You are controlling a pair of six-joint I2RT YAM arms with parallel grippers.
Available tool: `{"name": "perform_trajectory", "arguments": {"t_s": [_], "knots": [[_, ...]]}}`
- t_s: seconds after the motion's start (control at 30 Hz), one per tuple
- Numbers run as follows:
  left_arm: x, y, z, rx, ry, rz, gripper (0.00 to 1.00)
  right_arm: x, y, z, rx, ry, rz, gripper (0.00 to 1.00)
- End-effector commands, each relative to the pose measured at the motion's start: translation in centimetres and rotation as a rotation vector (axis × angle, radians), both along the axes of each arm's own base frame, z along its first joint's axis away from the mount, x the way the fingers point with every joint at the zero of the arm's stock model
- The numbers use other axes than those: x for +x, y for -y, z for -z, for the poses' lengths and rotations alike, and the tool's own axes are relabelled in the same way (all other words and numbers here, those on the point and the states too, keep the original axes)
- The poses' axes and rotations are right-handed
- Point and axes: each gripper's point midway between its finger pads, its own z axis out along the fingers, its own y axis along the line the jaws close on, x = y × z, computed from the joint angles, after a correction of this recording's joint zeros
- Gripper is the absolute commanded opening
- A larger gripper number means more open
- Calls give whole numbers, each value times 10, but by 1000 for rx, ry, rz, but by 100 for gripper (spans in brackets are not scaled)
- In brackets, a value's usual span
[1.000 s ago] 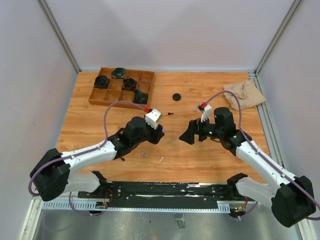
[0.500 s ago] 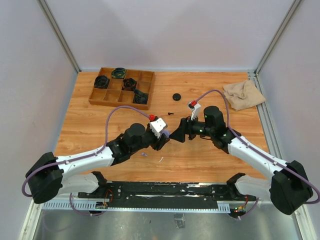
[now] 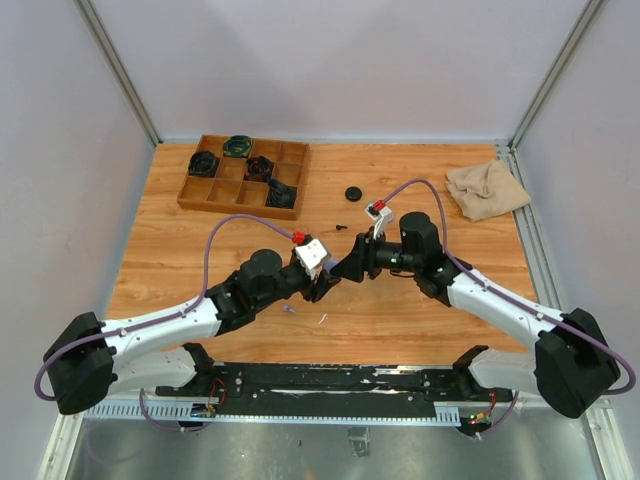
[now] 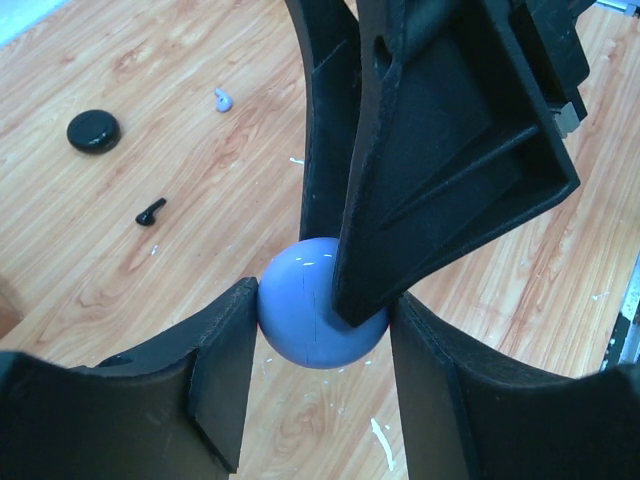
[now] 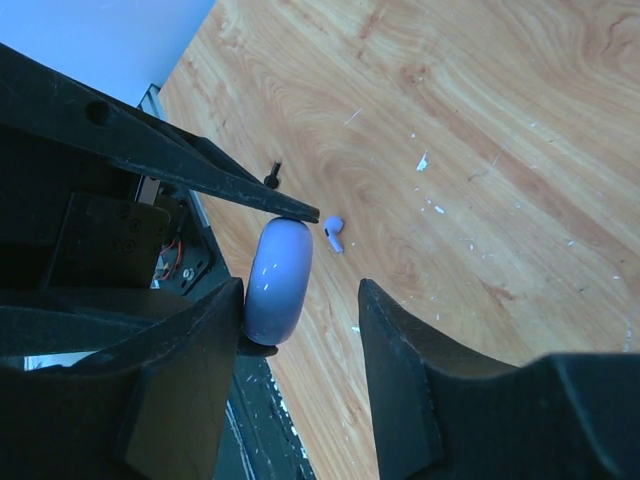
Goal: Insert the wireless bluetooth earbuds into the charging case
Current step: Pick up the charging case at the center of the board.
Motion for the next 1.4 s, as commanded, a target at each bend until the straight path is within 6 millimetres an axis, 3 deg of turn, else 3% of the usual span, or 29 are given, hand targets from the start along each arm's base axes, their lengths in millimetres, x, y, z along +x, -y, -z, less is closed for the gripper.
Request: {"name": "perform_trajectory", "arguments": {"t_s": [0.0, 0.2, 0.37, 0.5, 0.63, 0.97, 1.2, 1.37], "knots": [[-1, 3, -15, -42, 52, 9, 32, -9, -15, -14, 35, 5, -73, 49], [-1, 0, -17, -57, 53, -3, 34, -16, -16, -15, 30, 19, -104, 34], [-2, -3, -19, -73, 48, -12, 48, -17, -13, -18, -1, 68, -116, 19], [-4, -7, -26, -101, 32, -29, 63, -15, -5, -20, -57, 136, -117, 16], [-5, -13, -33, -127, -13, -66, 72, -7, 5, -26, -111, 258, -97, 14], [7, -38, -49, -263, -294, -363, 79, 6, 22, -34, -308, 730, -101, 13], [-2, -43, -71, -439, -496, -442, 85, 0, 14, -35, -437, 1044, -178, 10], [-4, -51, -67, -495, -639, -487, 84, -7, 2, -32, -506, 1200, -234, 11]]}}
